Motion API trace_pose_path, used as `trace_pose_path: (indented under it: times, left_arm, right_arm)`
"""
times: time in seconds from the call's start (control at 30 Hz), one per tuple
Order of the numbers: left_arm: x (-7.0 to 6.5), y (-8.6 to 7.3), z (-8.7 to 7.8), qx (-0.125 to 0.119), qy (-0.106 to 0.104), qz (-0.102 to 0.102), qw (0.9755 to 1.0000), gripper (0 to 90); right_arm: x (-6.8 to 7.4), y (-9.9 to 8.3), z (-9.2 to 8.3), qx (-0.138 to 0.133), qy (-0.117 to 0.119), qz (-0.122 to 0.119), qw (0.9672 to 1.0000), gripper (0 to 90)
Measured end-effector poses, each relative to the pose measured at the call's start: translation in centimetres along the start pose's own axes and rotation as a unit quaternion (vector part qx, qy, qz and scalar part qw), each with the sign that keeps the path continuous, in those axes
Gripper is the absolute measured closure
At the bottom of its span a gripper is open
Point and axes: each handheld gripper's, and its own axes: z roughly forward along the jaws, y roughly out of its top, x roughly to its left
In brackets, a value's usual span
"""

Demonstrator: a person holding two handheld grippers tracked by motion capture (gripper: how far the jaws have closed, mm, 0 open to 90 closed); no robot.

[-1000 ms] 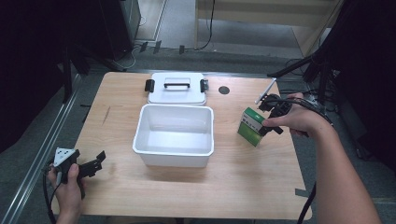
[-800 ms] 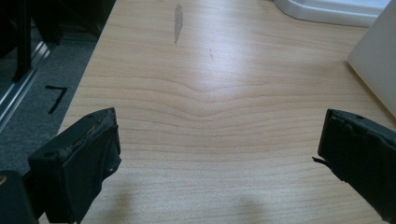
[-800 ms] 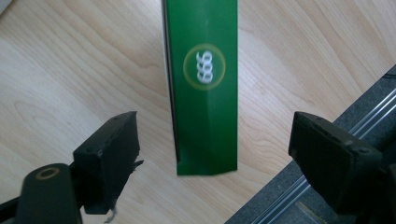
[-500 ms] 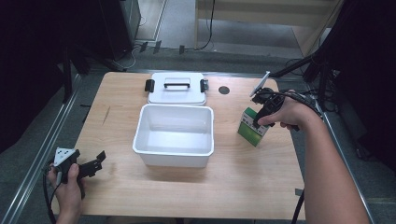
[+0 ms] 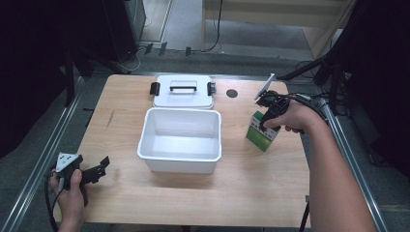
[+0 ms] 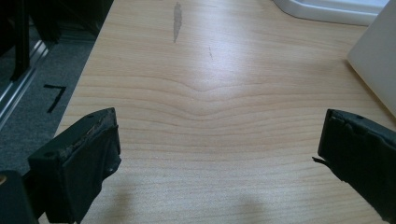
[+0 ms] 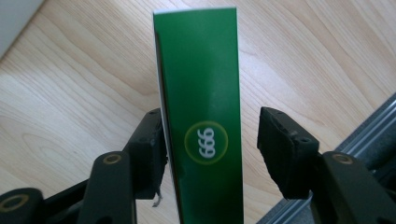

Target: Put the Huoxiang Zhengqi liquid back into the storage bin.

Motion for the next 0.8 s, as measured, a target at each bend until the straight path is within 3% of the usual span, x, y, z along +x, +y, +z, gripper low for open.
trace_pose_path:
  times: [0.27,0.37,0.53,0.8]
  left_arm:
    - [0.0,0.0,0.0,-0.001,-0.001,-0.002,1.0,0.0]
    - [0.0,0.0,0.0,-0.001,-0.001,-0.002,1.0,0.0]
    - [0.0,0.0,0.0,-0.001,-0.001,-0.001,1.0,0.0]
    - [0.0,0.0,0.1,-0.002,-0.001,0.0,1.0,0.0]
  right_arm:
    - [-0.2,0.4,0.1,-0.004,0.016,-0.006,0.9998,62.4]
    - [-0.3,0.4,-0.1,-0.005,0.021,-0.005,0.9997,63.7]
    - [-0.3,0.2,-0.3,-0.005,0.004,-0.023,0.9997,64.5]
    - [-0.4,-0.4,-1.5,-0.016,-0.003,-0.051,0.9986,64.6]
